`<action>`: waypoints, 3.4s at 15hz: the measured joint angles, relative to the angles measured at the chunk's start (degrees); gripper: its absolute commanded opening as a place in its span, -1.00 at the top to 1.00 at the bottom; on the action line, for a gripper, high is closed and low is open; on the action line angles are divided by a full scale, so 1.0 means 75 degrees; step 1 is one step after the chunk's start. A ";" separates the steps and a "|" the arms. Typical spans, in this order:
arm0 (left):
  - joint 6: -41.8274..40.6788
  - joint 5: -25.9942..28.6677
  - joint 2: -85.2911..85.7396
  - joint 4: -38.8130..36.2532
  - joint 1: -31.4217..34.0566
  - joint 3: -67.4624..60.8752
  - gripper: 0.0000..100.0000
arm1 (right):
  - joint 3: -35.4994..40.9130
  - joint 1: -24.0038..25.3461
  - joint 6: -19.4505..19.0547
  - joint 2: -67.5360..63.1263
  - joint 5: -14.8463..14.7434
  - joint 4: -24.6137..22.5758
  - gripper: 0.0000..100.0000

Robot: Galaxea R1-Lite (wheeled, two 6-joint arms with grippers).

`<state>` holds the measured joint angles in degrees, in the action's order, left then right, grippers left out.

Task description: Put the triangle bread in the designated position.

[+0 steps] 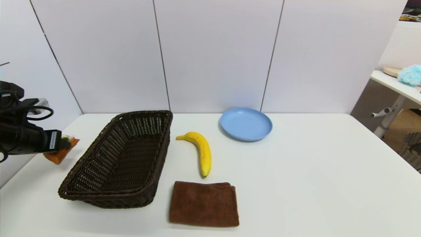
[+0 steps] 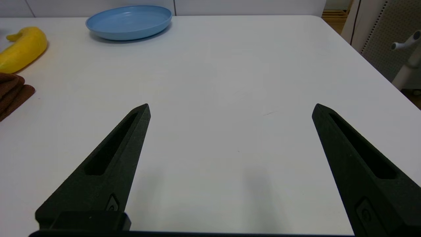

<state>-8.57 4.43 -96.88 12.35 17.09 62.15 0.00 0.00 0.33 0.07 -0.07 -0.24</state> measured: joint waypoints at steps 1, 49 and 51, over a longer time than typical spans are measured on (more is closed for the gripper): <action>0.0000 0.0016 -0.0078 -0.0002 0.0021 0.0000 1.00 | 0.0000 0.0000 0.0000 0.0000 -0.0003 0.0003 -1.00; -0.0382 -0.0197 0.6726 0.2869 -0.2645 0.0111 -1.00 | 0.0000 0.0000 0.0000 0.0000 -0.0003 0.0000 -1.00; -0.0379 -0.0268 0.7335 0.2352 -0.2612 -0.1061 -1.00 | 0.0000 0.0000 0.0003 0.0000 -0.0003 0.0003 -1.00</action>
<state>-11.41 2.41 -41.86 29.99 -2.50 54.19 0.00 0.00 0.35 0.07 -0.10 -0.22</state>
